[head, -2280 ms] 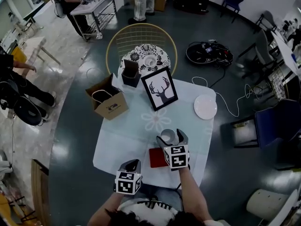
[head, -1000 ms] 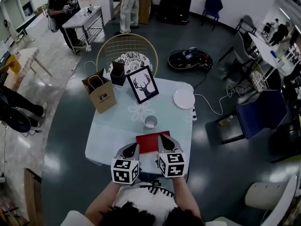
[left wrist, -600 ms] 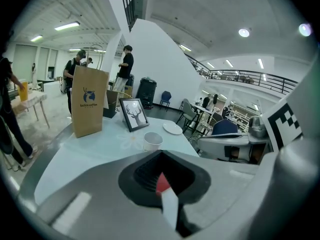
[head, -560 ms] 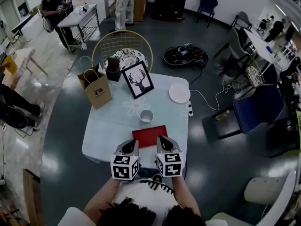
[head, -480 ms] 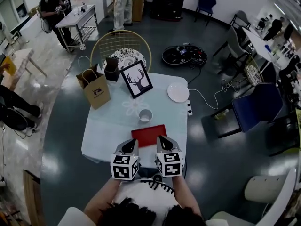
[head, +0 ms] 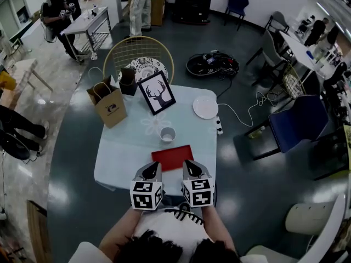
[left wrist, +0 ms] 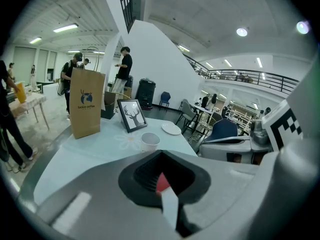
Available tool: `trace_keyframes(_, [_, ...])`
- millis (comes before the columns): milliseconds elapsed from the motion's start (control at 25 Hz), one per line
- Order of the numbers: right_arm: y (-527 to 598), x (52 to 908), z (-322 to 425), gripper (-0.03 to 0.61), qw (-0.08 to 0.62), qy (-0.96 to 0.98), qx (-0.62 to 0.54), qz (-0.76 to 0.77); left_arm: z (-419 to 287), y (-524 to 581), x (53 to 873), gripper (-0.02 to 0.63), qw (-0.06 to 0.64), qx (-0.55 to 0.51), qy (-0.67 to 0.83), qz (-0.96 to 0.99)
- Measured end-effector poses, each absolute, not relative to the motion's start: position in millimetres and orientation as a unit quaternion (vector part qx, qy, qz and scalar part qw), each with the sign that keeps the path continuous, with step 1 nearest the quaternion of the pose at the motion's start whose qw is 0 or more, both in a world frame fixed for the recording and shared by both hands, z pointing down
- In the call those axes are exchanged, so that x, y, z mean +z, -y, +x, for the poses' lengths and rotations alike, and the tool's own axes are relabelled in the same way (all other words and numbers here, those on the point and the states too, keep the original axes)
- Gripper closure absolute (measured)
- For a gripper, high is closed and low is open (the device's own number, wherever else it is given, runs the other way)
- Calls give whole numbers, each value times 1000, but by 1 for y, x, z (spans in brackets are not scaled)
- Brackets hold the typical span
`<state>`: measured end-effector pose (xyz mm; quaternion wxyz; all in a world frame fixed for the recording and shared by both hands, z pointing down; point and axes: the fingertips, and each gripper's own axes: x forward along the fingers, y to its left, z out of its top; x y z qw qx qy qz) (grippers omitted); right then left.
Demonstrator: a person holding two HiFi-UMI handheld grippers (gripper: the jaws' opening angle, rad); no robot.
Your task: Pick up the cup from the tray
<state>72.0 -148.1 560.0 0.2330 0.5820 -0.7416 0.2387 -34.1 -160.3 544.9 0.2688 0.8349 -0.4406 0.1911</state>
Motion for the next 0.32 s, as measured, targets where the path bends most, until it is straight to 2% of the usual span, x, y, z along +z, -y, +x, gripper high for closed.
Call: trace_keyframes(320, [145, 567, 74, 555, 238, 739, 245, 581, -34, 162, 549, 612, 281, 188, 438, 833])
